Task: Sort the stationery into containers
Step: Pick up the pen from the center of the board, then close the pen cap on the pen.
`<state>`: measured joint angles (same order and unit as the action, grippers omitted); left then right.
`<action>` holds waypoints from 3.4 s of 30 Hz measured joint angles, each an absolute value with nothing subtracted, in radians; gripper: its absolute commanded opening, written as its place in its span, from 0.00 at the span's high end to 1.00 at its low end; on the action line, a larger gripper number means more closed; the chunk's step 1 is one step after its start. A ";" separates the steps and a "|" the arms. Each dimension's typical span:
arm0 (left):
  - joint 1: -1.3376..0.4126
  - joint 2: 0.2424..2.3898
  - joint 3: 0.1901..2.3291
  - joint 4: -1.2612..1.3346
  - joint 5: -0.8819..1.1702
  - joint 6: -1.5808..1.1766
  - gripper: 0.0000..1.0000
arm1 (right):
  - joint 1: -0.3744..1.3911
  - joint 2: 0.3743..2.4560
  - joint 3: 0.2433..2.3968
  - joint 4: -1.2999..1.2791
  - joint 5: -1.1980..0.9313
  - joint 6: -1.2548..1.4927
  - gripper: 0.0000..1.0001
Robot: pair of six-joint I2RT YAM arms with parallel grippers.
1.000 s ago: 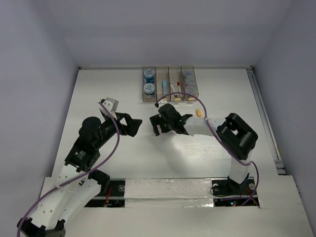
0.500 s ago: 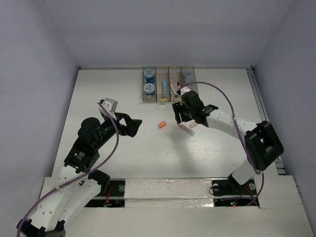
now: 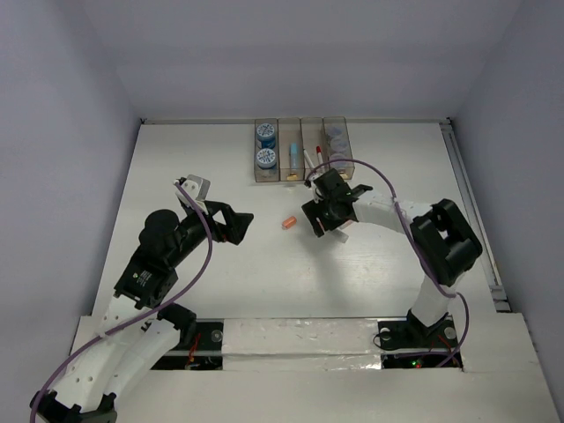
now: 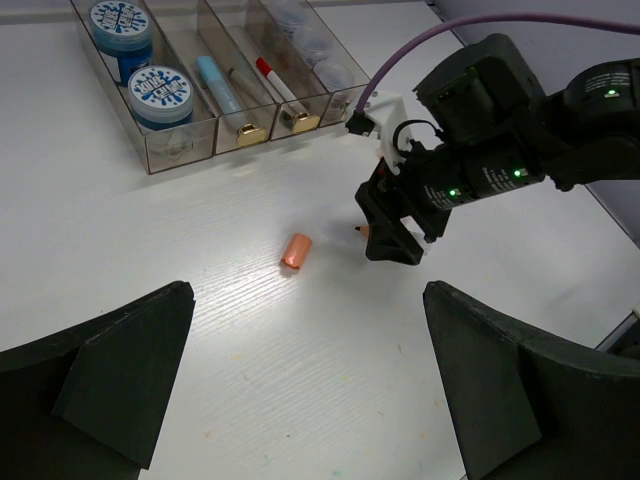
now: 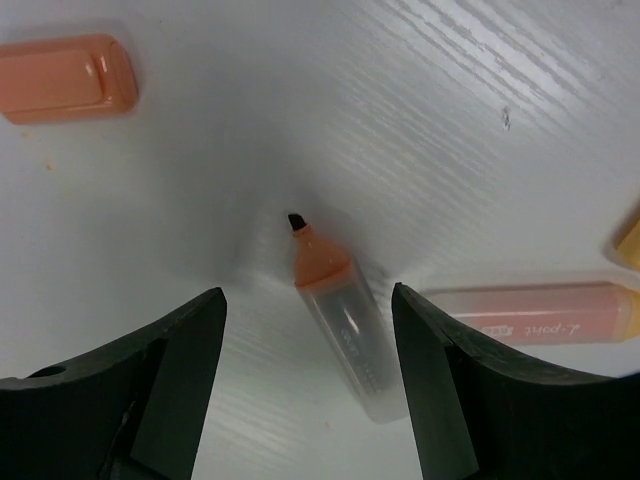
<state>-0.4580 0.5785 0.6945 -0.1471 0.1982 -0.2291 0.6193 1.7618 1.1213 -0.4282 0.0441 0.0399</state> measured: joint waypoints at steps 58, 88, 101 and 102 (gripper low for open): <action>-0.391 0.771 0.694 -0.087 0.336 -0.301 0.44 | 0.928 1.542 1.171 0.309 0.121 0.582 1.00; -0.356 0.783 0.694 -0.060 0.387 -0.313 1.00 | 0.959 1.626 1.196 0.475 0.030 0.655 0.90; -0.356 0.737 0.694 -0.076 0.365 -0.301 1.00 | 0.938 1.379 0.997 0.434 0.043 0.622 0.20; -0.356 0.736 0.694 -0.077 0.365 -0.299 1.00 | 0.931 1.345 0.981 0.422 0.049 0.617 0.19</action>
<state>-0.3557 0.7364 0.6941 -0.0769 0.3653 -0.2993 0.9310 1.3445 0.9810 0.4225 0.0490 0.6174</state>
